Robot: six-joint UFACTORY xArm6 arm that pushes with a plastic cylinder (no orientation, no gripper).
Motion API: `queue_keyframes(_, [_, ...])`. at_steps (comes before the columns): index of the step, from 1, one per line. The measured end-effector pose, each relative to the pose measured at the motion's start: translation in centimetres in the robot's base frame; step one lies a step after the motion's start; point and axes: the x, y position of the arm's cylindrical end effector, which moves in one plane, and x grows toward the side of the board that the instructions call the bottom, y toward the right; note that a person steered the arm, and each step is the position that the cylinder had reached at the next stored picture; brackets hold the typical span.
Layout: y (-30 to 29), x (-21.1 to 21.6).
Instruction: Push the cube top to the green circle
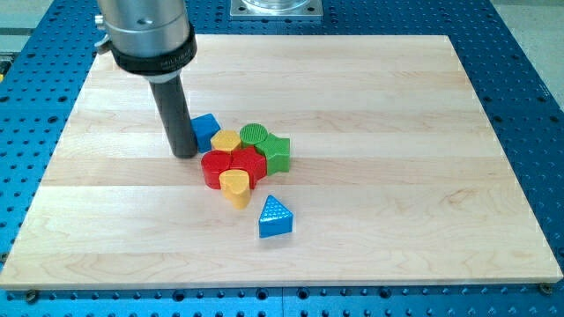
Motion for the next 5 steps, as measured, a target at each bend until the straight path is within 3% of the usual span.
queue_keyframes(2, [-1.8, -3.5])
queue_keyframes(3, [1.9, -3.5])
queue_keyframes(5, [2.9, -4.7])
